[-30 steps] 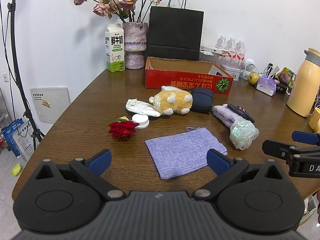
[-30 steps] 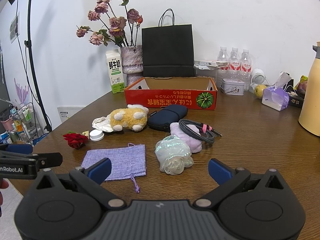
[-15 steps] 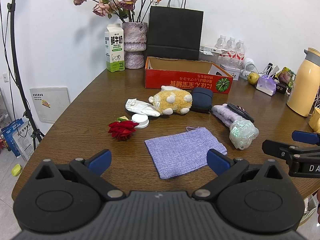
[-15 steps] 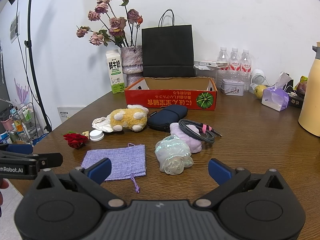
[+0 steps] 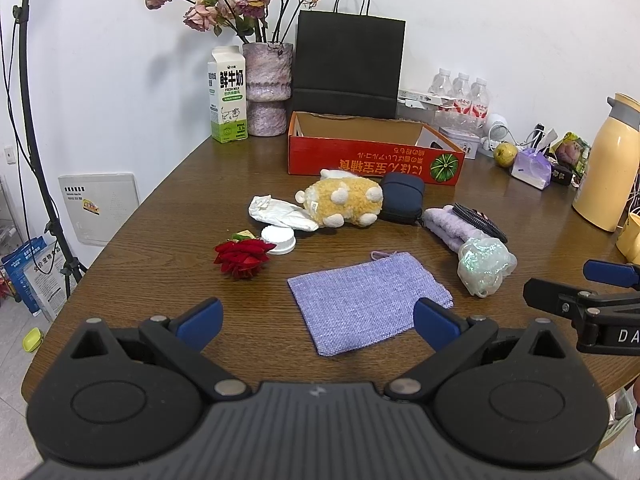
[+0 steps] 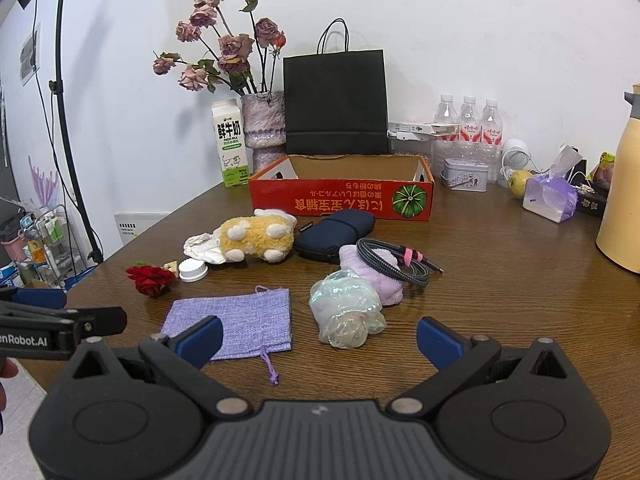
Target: Organize objects
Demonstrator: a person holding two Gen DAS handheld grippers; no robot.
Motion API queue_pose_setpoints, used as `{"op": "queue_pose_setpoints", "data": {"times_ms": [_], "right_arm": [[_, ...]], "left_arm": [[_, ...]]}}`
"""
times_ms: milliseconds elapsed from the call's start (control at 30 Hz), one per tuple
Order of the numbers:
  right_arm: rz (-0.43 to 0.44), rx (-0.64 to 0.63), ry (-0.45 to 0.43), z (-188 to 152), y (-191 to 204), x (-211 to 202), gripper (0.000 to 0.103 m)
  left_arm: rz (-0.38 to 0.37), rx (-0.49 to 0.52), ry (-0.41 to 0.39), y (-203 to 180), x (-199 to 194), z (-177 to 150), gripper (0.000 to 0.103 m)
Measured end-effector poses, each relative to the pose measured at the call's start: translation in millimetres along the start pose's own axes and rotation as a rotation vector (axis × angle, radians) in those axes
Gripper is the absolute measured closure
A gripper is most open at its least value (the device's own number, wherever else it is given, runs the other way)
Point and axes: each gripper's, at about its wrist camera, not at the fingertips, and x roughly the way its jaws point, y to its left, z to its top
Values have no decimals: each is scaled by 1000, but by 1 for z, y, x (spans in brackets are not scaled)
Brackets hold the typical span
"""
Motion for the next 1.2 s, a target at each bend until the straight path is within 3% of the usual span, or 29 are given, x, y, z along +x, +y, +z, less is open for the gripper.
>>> {"op": "queue_pose_setpoints", "data": {"times_ms": [467, 1200], "right_arm": [[-7, 3, 6, -4, -6, 1, 0], [-31, 19, 68, -10, -23, 39, 0]], "left_arm": [[-9, 0, 9, -7, 5, -5, 0], [-33, 23, 97, -16, 54, -2, 0]]}}
